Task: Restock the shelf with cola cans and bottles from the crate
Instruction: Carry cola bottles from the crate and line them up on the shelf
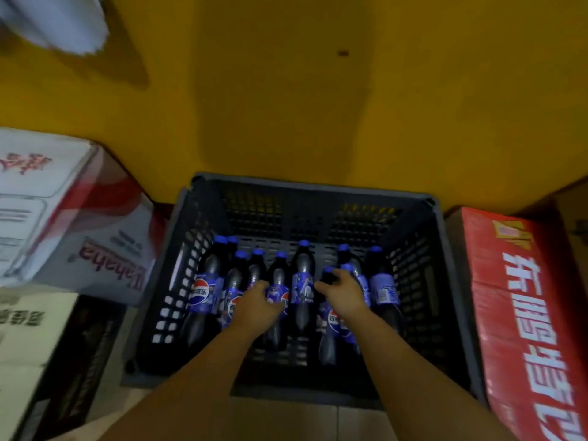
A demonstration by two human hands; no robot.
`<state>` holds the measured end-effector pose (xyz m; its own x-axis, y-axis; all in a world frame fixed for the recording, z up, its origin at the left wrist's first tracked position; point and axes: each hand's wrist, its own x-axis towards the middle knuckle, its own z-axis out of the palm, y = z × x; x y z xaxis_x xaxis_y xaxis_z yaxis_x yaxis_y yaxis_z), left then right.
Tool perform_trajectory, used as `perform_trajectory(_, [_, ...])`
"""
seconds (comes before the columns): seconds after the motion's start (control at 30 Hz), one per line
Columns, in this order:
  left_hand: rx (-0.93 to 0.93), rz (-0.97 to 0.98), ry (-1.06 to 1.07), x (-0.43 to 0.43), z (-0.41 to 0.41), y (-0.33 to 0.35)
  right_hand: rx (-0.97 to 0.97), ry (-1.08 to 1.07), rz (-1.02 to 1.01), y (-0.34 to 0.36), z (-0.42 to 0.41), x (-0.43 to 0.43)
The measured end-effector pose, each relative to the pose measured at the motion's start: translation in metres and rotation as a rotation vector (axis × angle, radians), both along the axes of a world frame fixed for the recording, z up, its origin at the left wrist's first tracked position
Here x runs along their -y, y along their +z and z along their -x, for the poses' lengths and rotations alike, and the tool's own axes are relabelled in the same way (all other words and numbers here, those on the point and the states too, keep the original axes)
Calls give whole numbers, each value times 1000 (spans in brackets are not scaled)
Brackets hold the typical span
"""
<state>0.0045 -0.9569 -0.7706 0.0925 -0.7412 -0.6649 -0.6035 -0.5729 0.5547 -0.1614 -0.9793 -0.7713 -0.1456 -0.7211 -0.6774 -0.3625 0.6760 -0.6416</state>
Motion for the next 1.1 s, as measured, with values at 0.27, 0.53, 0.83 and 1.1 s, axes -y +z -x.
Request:
perform_trajectory(0.27, [205,-255,-351,42,13,-106,-36,95,29,-104,-22,38])
perform_trajectory(0.53, [393,-270,-449,49,30,-130,-114,162,-82,-126,-27,50])
perform_trajectory(0.83, [521,-108,-437,25,36,-141,-370,278,-162,-146,-38,63])
perform_trajectory(1.1, [499,-169,-332,35,40,-139,-427,244,-2,-149,-35,53])
